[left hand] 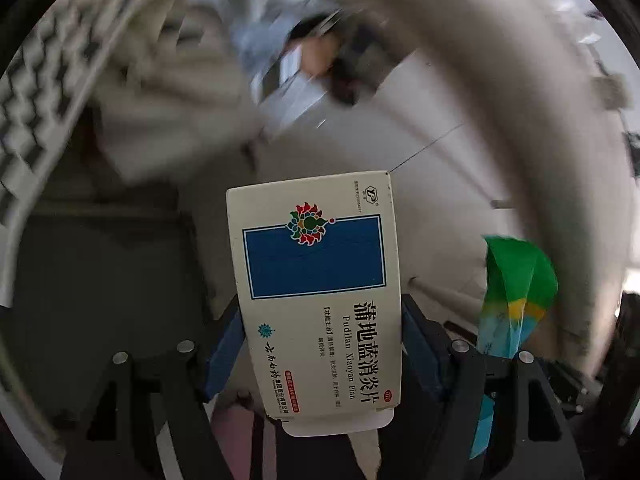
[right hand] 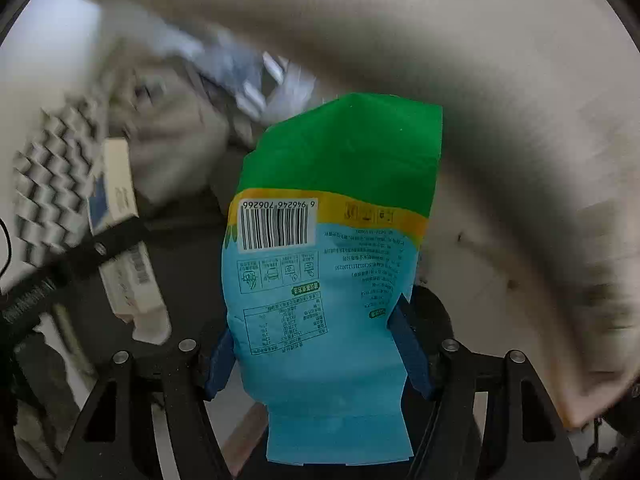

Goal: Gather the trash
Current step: 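Carry the medicine box and green-and-blue bag over the bin and open both tools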

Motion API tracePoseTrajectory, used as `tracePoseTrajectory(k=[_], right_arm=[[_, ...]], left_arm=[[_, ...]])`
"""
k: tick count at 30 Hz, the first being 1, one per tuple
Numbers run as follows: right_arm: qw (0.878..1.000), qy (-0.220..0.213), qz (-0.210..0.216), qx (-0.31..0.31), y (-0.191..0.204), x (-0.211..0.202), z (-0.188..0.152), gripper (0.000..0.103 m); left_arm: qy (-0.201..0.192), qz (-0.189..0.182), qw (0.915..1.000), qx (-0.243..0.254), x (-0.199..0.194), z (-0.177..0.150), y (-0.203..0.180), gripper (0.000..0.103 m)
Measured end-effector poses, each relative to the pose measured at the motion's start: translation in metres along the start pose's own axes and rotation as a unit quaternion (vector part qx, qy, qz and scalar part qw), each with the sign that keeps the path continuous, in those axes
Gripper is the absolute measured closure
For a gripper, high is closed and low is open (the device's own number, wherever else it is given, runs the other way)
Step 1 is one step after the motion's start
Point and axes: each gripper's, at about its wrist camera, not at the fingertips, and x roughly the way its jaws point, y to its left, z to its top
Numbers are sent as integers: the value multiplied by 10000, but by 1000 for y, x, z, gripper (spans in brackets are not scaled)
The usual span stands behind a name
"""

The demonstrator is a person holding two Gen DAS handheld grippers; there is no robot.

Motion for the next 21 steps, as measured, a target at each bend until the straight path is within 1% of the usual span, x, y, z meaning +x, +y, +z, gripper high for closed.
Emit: tracePoseTrajectory(k=[1, 3, 4, 7, 9, 10, 13, 15, 18, 21], right_arm=[[9999, 132, 4, 54, -3, 33, 4, 32], [9996, 256, -35, 116, -10, 78, 15, 32], [9994, 288, -22, 163, -15, 101, 22, 32], [9990, 372, 19, 226, -35, 167, 48, 32], [9989, 384, 131, 242, -50, 213, 69, 32], [9988, 388, 148, 257, -55, 224, 74, 32], [9973, 449, 418, 409, -77, 268, 98, 32], [9965, 495, 490, 467, -89, 291, 109, 31], [9962, 551, 548, 402, -93, 312, 114, 30], [9959, 594, 597, 326, -94, 324, 115, 28]], left_arm=[[171, -65, 9997, -135, 33, 5, 13, 32], [361, -185, 9986, -343, 79, 14, 29, 32], [514, -313, 9972, -439, 113, 22, 36, 32], [792, -567, 9933, -616, 186, 42, 43, 32], [921, -738, 9909, -644, 229, 56, 42, 31], [1029, -836, 9892, -620, 250, 63, 41, 31], [1415, -1118, 9823, -499, 306, 76, 37, 31], [1621, -1154, 9792, -405, 330, 81, 36, 30], [1634, -1101, 9800, -279, 340, 82, 38, 28], [1563, -1118, 9806, -376, 339, 82, 46, 5]])
